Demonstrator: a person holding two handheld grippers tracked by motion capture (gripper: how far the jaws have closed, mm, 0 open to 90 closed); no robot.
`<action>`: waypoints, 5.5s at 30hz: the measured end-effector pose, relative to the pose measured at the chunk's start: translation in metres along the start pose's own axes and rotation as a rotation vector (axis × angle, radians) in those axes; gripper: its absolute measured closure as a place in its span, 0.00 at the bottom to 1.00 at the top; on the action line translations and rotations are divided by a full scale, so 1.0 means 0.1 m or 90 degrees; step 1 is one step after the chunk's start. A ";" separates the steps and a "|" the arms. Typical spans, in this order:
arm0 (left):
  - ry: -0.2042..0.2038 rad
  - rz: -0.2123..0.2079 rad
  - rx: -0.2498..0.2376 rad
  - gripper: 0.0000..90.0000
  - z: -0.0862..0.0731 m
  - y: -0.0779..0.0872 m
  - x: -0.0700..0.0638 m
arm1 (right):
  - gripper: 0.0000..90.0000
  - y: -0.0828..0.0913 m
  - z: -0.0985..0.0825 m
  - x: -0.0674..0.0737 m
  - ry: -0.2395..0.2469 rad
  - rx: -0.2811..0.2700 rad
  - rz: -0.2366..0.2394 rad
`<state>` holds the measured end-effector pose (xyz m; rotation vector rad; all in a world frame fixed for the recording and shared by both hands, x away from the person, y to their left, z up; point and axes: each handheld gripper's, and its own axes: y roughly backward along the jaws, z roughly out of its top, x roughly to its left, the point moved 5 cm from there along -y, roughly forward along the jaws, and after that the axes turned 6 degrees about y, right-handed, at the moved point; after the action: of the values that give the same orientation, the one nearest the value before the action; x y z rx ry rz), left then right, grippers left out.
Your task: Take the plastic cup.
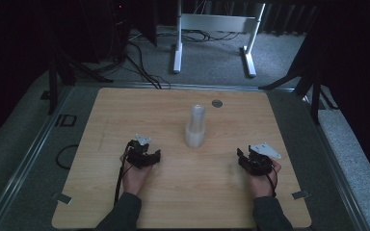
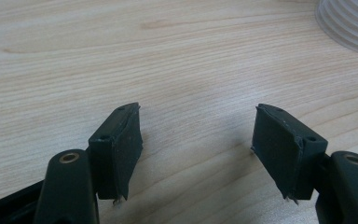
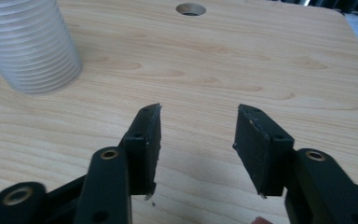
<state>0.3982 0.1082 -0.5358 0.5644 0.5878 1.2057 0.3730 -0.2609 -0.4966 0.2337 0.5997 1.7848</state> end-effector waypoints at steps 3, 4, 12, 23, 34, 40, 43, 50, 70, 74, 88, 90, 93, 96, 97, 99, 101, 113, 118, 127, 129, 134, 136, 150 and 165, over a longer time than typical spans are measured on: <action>-0.004 0.002 -0.011 0.37 0.00 0.03 -0.01 | 0.55 -0.01 -0.01 0.00 -0.001 0.004 0.001; -0.004 0.002 -0.011 0.38 0.00 0.03 -0.01 | 0.55 -0.01 -0.01 0.00 -0.001 0.004 0.001; -0.035 -0.019 -0.039 0.41 0.05 0.12 -0.10 | 0.52 -0.04 -0.02 0.03 0.006 0.015 0.009; -0.064 -0.071 -0.060 0.42 0.22 0.20 -0.27 | 0.53 -0.01 0.09 0.11 0.027 -0.003 0.033; -0.097 -0.116 -0.082 0.41 0.39 0.26 -0.41 | 0.53 -0.03 0.18 0.20 0.045 -0.013 0.057; -0.108 -0.144 -0.096 0.40 0.52 0.32 -0.49 | 0.54 -0.05 0.24 0.27 0.069 -0.018 0.074; -0.106 -0.153 -0.101 0.39 0.59 0.35 -0.51 | 0.54 -0.06 0.26 0.29 0.074 -0.017 0.078; -0.111 -0.156 -0.113 0.39 0.73 0.40 -0.54 | 0.53 -0.08 0.33 0.34 0.085 -0.024 0.085; -0.163 -0.183 -0.143 0.37 1.03 0.45 -0.77 | 0.50 -0.20 0.49 0.50 0.085 -0.032 0.128; -0.170 -0.182 -0.135 0.36 1.03 0.38 -0.78 | 0.50 -0.23 0.52 0.55 0.090 -0.035 0.133; -0.192 -0.208 -0.111 0.30 0.91 0.12 -0.89 | 0.49 -0.19 0.83 0.67 0.096 -0.075 0.152; -0.208 -0.208 -0.113 0.28 0.88 0.08 -0.92 | 0.48 -0.17 0.87 0.67 0.096 -0.081 0.156; -0.215 -0.212 -0.114 0.26 0.86 0.04 -0.95 | 0.46 -0.15 0.94 0.66 0.088 -0.088 0.163; -0.211 -0.213 -0.111 0.25 0.85 -0.02 -0.97 | 0.45 -0.14 0.98 0.65 0.088 -0.094 0.162; -0.209 -0.210 -0.111 0.24 0.85 -0.04 -0.97 | 0.44 -0.13 1.00 0.65 0.088 -0.096 0.163; -0.208 -0.215 -0.111 0.24 0.84 -0.07 -0.98 | 0.43 -0.12 1.03 0.65 0.085 -0.101 0.169; -0.207 -0.213 -0.111 0.23 0.83 -0.11 -0.99 | 0.43 -0.11 1.06 0.65 0.086 -0.105 0.170; -0.187 -0.225 -0.118 0.22 0.82 -0.24 -1.03 | 0.39 -0.10 1.21 0.72 0.100 -0.113 0.181; -0.187 -0.236 -0.137 0.22 0.84 -0.24 -1.05 | 0.38 -0.12 1.26 0.75 0.109 -0.115 0.184; -0.182 -0.237 -0.135 0.25 0.83 -0.27 -1.05 | 0.37 -0.16 1.32 0.81 0.116 -0.120 0.189; -0.186 -0.235 -0.135 0.25 0.82 -0.28 -1.06 | 0.37 -0.17 1.35 0.83 0.116 -0.123 0.191; -0.182 -0.231 -0.138 0.26 0.82 -0.28 -1.05 | 0.36 -0.18 1.42 0.86 0.111 -0.133 0.199; -0.181 -0.230 -0.141 0.26 0.82 -0.28 -1.05 | 0.36 -0.18 1.49 0.90 0.111 -0.139 0.204; -0.183 -0.227 -0.147 0.27 0.81 -0.28 -1.05 | 0.36 -0.34 1.62 1.01 0.122 -0.125 0.201; -0.189 -0.223 -0.173 0.25 0.83 -0.30 -1.08 | 0.44 -0.44 1.64 1.01 0.099 -0.115 0.207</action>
<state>0.4488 -0.0110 -0.4837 0.3788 0.2500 0.8316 0.4539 -0.1127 -0.3952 0.0707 0.5278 2.1743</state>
